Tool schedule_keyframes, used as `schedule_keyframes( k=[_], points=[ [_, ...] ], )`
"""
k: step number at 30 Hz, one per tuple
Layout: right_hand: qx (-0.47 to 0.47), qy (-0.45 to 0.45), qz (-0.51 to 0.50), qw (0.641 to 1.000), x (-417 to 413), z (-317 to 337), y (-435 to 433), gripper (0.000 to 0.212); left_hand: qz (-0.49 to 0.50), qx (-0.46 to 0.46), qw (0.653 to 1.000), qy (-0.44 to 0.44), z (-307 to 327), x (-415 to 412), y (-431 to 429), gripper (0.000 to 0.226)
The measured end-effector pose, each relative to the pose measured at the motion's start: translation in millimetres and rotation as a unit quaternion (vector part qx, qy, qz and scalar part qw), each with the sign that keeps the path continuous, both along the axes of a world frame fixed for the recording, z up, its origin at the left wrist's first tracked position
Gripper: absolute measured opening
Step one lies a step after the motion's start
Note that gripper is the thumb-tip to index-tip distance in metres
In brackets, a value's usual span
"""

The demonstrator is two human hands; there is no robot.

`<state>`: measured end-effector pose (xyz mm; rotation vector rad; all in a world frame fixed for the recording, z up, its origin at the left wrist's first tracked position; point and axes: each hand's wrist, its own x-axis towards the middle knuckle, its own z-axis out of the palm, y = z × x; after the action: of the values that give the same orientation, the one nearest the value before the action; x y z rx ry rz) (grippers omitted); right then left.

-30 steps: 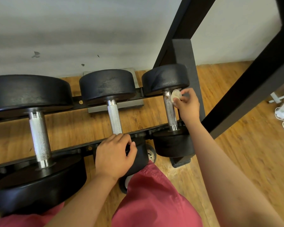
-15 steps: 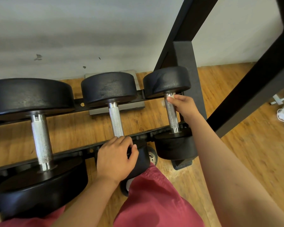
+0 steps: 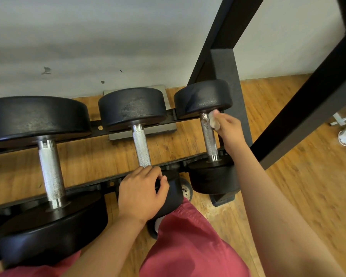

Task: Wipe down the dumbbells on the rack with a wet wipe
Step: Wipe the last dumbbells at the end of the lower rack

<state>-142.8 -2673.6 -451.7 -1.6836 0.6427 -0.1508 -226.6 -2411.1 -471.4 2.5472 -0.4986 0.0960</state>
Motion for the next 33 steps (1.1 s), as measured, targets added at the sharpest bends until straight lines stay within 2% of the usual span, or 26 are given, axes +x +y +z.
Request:
schedule_keyframes(
  k=[2,6,10,18,24,26,28,33],
  points=[
    [0.026,0.005,0.005,1.000,-3,-2,-4,0.014,0.003,0.000,1.000,0.000,0,0,0,0.026],
    [-0.046,0.017,0.005,0.999,1,-7,-2,0.028,0.004,0.001,1.000,0.003,-1,0,0,0.027],
    [-0.061,0.049,0.005,0.997,10,-11,-1,0.039,0.004,0.002,1.000,0.001,0,0,0,0.027],
    [-0.011,0.073,-0.023,0.997,17,-11,4,0.026,0.003,0.001,1.000,0.001,-1,0,1,0.028],
    [-0.022,0.035,-0.041,0.998,13,-12,10,0.019,0.004,-0.003,1.000,0.000,-1,0,0,0.027],
    [0.014,0.032,-0.029,0.999,10,-10,5,0.010,0.005,-0.003,1.000,-0.002,0,0,0,0.027],
    [0.054,0.027,-0.017,0.998,5,-8,-2,0.012,0.006,-0.003,1.000,-0.007,0,0,0,0.026],
    [-0.038,0.041,0.023,0.998,-2,-9,-6,0.030,0.005,-0.001,1.000,-0.009,0,-1,0,0.027]
  ],
)
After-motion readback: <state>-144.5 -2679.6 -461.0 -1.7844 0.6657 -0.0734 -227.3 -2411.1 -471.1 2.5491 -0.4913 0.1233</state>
